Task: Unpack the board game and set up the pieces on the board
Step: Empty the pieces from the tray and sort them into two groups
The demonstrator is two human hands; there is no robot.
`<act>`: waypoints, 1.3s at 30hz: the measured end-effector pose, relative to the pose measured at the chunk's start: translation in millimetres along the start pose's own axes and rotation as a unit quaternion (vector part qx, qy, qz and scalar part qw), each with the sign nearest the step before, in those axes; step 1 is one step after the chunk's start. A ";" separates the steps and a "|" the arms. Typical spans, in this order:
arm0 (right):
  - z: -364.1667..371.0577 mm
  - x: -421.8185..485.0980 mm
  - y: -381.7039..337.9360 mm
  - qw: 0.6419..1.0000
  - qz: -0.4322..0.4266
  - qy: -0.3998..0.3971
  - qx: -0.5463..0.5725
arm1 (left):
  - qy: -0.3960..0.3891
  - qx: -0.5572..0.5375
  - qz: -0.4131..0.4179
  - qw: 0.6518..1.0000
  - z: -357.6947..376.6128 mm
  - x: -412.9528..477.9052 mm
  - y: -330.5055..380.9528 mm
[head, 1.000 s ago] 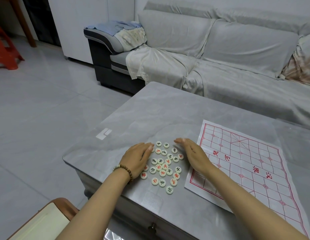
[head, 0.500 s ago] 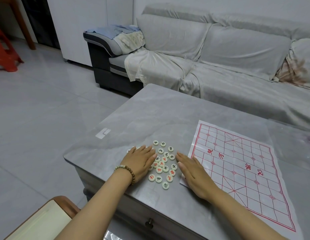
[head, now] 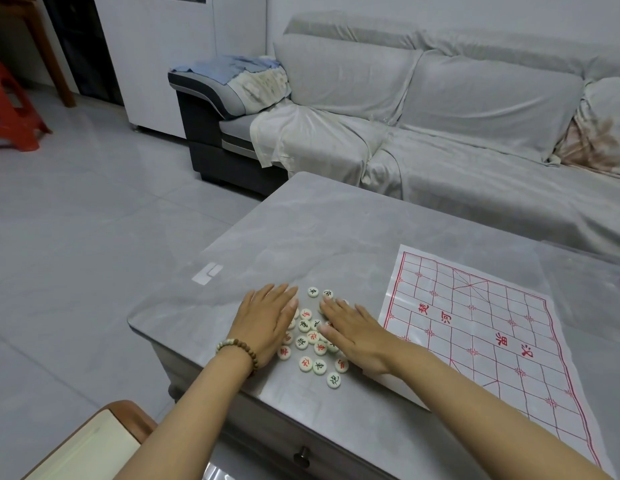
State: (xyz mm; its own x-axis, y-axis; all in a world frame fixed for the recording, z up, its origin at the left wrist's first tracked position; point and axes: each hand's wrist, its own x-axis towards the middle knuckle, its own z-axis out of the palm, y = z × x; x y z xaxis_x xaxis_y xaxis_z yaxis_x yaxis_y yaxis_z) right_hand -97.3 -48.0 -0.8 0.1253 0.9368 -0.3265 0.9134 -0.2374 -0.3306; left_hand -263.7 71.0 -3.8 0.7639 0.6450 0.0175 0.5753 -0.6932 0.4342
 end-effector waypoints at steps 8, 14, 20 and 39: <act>-15.4 37.1 -0.6 0.999 0.029 -0.025 -0.029 | -0.012 -0.034 -0.052 0.998 2.8 4.8 -14.8; -36.0 82.5 3.9 0.997 0.061 -0.033 -0.039 | -0.023 -0.044 -0.050 0.998 2.1 9.6 -13.5; -51.8 70.1 14.7 0.949 0.043 0.101 0.296 | -0.027 -0.070 -0.054 0.996 2.5 9.3 -15.9; -44.9 59.4 31.2 0.983 0.007 0.124 0.133 | -0.043 -0.065 -0.051 0.996 6.5 13.8 -5.3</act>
State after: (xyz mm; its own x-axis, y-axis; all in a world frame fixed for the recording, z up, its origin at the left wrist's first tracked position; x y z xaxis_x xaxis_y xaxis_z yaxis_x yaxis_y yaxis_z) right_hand -44.0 11.8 9.3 0.2567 0.9593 -0.1180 0.7815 -0.2779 -0.5585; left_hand -254.2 81.4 -11.7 0.7289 0.6759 -0.1084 0.6128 -0.5737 0.5435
